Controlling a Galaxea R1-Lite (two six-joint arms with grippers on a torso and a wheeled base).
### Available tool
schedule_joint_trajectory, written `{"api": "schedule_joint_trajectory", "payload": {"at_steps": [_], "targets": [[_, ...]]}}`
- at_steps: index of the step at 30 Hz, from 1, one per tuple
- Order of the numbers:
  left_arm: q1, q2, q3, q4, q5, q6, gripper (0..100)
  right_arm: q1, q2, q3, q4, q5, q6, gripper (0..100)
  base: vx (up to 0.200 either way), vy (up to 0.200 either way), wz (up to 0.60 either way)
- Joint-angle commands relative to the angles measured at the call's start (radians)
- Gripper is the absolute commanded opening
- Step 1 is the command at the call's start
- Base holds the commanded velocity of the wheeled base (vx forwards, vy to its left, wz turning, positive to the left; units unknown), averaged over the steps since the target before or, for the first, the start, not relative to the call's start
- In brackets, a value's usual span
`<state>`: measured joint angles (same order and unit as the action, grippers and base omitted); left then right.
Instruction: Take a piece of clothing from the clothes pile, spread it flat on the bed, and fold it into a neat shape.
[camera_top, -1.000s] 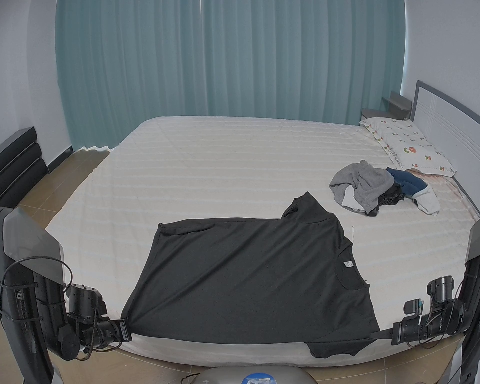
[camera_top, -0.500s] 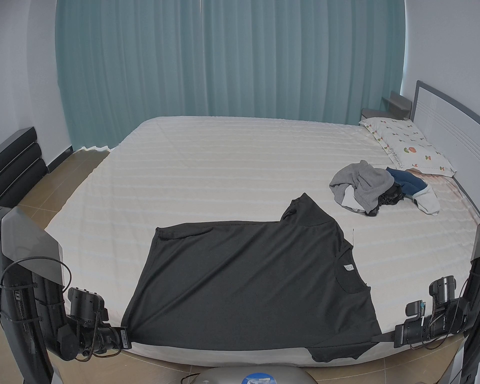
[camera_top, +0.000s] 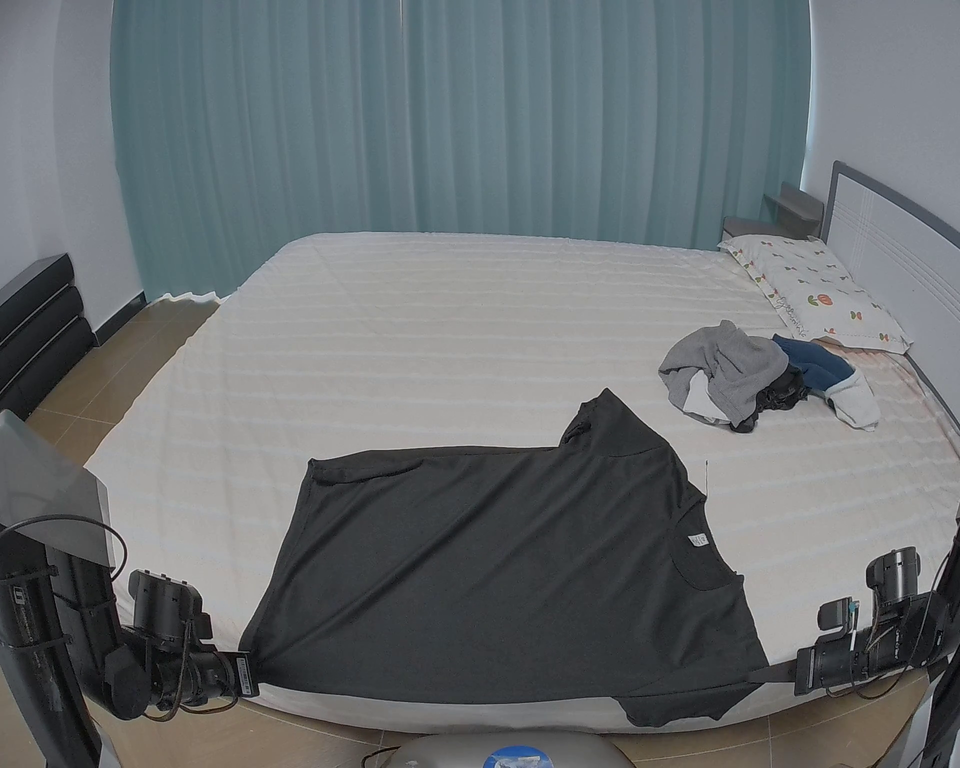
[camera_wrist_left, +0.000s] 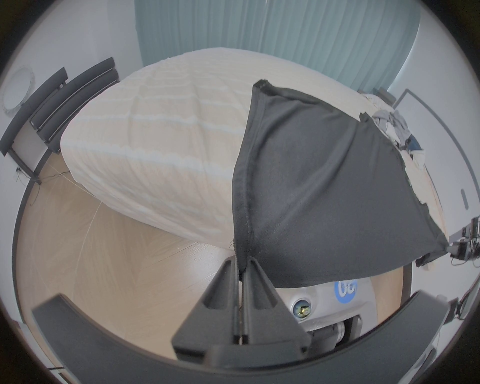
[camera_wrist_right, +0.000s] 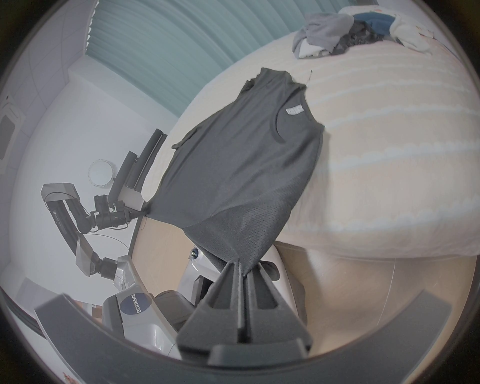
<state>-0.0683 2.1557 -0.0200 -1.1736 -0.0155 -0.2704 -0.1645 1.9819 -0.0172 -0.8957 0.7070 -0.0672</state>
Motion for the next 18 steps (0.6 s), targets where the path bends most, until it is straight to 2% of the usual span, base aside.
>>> {"api": "schedule_joint_trajectory", "payload": {"at_steps": [1, 4, 5, 6, 7, 8, 10, 18], "targets": [[0.001, -0.042, -0.04, -0.032, 0.0, -0.09, 0, 0.006, -0.043, -0.006, -0.019, 0.008, 0.007, 0, 0.0, 0.0, 0.0], [0.001, -0.07, -0.094, -0.041, 0.002, -0.191, 0, 0.008, -0.044, -0.046, -0.037, 0.005, 0.058, 0, 0.0, 0.0, 0.0], [0.001, -0.071, -0.098, -0.041, 0.002, -0.199, 0, 0.01, -0.044, -0.049, -0.038, 0.005, 0.063, 0, 0.0, 0.0, 0.0], [0.001, -0.088, -0.135, -0.041, 0.003, -0.277, 0, 0.014, -0.055, -0.076, -0.058, 0.0, 0.127, 0, 0.0, 0.0, 0.0], [0.001, -0.091, -0.143, -0.04, 0.003, -0.296, 0, 0.014, -0.06, -0.082, -0.063, 0.0, 0.147, 0, 0.0, 0.0, 0.0], [0.001, -0.099, -0.164, -0.038, 0.006, -0.343, 0, 0.023, -0.08, -0.101, -0.089, -0.001, 0.216, 0, 0.0, 0.0, 0.0], [-0.001, -0.099, -0.169, -0.031, 0.008, -0.351, 0, 0.033, -0.091, -0.118, -0.118, -0.009, 0.274, 0, 0.0, 0.0, 0.0], [-0.002, -0.094, -0.17, -0.031, 0.008, -0.349, 0, 0.071, -0.078, -0.135, -0.137, -0.043, 0.296, 0, 0.0, 0.0, 0.0]]}}
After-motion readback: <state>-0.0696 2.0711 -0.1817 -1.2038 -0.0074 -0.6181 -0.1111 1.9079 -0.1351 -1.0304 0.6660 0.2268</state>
